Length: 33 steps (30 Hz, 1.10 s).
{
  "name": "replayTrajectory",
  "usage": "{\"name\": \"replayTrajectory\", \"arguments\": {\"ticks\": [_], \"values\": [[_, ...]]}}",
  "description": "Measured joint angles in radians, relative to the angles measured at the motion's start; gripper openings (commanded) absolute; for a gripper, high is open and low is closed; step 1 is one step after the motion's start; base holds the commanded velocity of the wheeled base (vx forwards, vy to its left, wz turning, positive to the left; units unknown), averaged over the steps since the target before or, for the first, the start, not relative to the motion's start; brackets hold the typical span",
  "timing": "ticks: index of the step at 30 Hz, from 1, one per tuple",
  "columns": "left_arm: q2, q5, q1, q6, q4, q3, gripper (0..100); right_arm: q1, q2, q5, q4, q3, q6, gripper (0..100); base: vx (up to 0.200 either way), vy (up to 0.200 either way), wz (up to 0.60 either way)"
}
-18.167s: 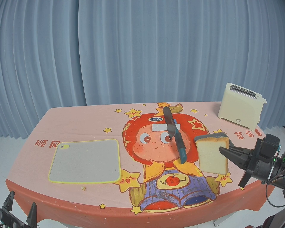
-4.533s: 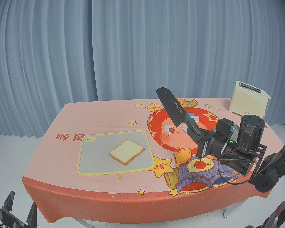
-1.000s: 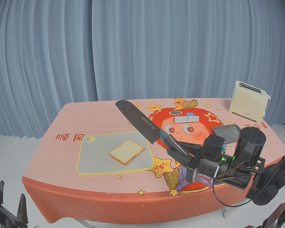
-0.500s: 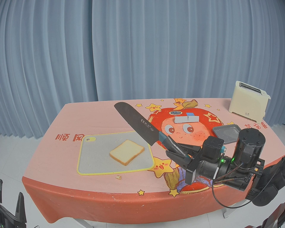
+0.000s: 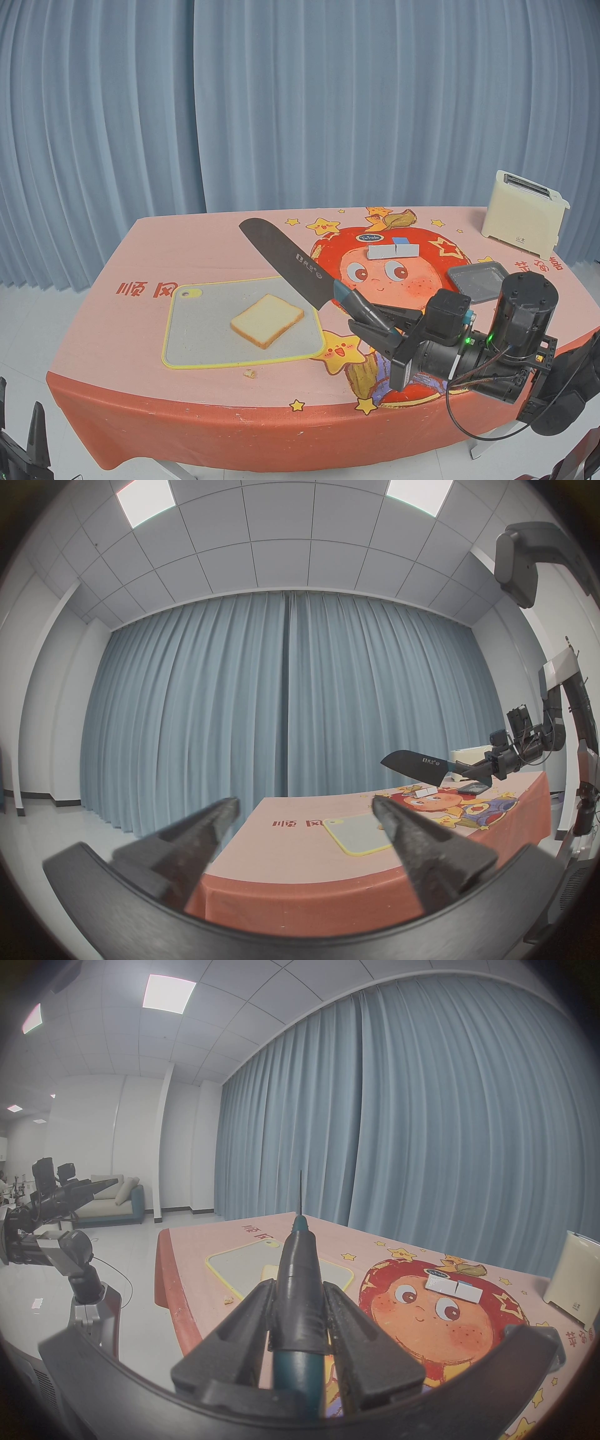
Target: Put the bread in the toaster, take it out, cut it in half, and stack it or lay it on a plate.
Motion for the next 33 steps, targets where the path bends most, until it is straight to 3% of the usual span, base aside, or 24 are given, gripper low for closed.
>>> {"name": "replayTrajectory", "arguments": {"ticks": [5,11,22,33], "values": [[0.0,-0.011,0.0,-0.007,-0.015,0.0,0,0.002,0.0,0.0,0.0,0.001,0.0,0,0.0,0.0,0.0],[0.0,-0.093,0.0,-0.006,-0.02,0.0,0,0.009,0.0,0.0,0.0,0.009,0.0,0,0.0,0.0,0.0],[0.035,-0.104,0.0,-0.005,-0.042,-0.013,0,0.013,0.0,-0.001,0.0,0.012,0.0,0,0.0,0.0,0.0],[0.291,-0.106,-0.001,0.008,-0.379,-0.007,0,0.014,0.003,-0.001,0.001,0.013,0.0,0,0.0,0.0,0.0]]}}
